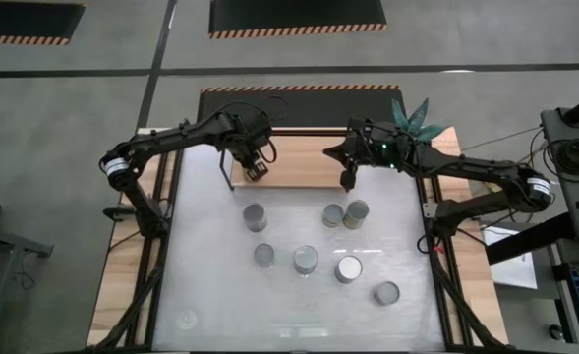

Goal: Pick and place cans onto a shelf
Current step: Put the canned pineapple on the shelf

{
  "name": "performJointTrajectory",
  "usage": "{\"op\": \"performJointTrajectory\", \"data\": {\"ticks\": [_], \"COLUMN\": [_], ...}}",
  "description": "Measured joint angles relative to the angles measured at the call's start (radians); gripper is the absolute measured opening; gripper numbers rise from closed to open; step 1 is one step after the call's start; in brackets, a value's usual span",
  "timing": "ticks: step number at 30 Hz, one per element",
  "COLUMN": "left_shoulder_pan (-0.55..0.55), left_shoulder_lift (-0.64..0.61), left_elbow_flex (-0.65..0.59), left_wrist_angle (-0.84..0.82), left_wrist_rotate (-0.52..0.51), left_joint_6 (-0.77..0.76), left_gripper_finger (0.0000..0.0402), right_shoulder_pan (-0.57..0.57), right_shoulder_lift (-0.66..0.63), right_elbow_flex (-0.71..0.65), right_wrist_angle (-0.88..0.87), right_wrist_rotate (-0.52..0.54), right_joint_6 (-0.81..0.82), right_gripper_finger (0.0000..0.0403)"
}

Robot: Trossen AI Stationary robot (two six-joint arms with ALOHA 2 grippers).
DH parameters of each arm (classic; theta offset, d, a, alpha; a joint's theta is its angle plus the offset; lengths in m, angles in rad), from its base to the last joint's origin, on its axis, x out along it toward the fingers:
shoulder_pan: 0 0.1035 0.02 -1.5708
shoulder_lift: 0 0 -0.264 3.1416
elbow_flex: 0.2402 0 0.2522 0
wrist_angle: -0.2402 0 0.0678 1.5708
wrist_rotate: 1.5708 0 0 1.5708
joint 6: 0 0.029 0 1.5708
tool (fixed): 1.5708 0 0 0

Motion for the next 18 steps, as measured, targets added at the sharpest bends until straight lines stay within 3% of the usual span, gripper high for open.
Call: {"op": "performJointTrajectory", "data": {"ticks": [18], "left_shoulder_pan": [-0.015], "left_shoulder_lift": [-0.026], "left_elbow_flex": [0.003], "left_wrist_angle": [-0.045], "left_wrist_rotate": [-0.06], "left_joint_6": [-0.002], "left_gripper_finger": [0.0], "right_shoulder_pan": [0.0], "right_shoulder_lift": [-0.001], "right_elbow_flex": [0.0], "right_wrist_angle": [0.0], "right_wrist_rotate": [0.0], "right_joint_6": [-0.012], "right_gripper_finger": [0.0009]}}
